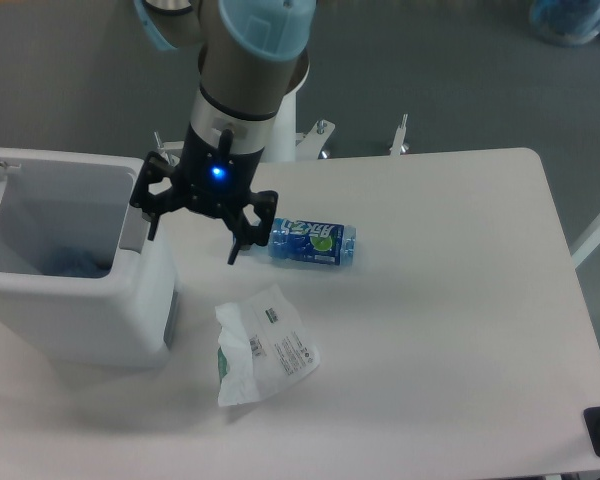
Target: Open the trash can
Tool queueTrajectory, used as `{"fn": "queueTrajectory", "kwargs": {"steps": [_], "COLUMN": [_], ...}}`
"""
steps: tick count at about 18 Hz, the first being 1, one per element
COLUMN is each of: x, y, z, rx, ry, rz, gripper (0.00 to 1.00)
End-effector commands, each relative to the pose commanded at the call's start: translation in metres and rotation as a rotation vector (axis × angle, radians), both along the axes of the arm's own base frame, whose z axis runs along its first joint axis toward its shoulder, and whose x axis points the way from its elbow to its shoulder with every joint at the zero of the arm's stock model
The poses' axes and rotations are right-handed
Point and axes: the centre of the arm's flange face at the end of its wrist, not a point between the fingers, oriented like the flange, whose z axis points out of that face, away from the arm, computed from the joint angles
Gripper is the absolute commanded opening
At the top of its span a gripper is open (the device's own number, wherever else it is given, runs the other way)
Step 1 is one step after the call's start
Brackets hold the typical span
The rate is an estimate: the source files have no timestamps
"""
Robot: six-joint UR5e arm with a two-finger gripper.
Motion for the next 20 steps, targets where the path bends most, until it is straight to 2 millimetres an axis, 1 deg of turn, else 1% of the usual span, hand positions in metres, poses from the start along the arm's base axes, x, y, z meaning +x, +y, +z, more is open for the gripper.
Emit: {"fn": "queueTrajectory", "kwargs": {"steps": [2, 6, 8, 10, 12, 13, 14, 15, 16, 17, 18, 20], "x": [-0.017, -0.059, -0.082, -0.11, -0.143, -0.155, -0.167, -0.183, -0.197, -0.206, -0.211, -0.213], "y": [-0.008, -0.023, -0.038, -0.059, -0.083, -0.09, -0.096, -0.114, -0.124, -0.124, -0.123, -0.12], "z": [-0.001, -0.011, -0.02, -0.025, -0.043, -0.056, -0.075, -0.086, -0.101, -0.112, -0.116, -0.121], "rx": [-0.009, -0.037, -0.103, -0.143, -0.17, -0.194, -0.231, -0.265, -0.279, -0.276, -0.27, -0.265], "ry": [0.033, 0.111, 0.176, 0.236, 0.249, 0.248, 0.242, 0.251, 0.254, 0.27, 0.297, 0.317], "rz": [0.029, 0.076, 0.048, -0.006, -0.056, -0.073, -0.094, -0.1, -0.126, -0.17, -0.213, -0.262], "gripper": [1.0, 1.0, 1.0, 1.0, 1.0, 1.0, 1.0, 1.0, 1.0, 1.0, 1.0, 1.0]}}
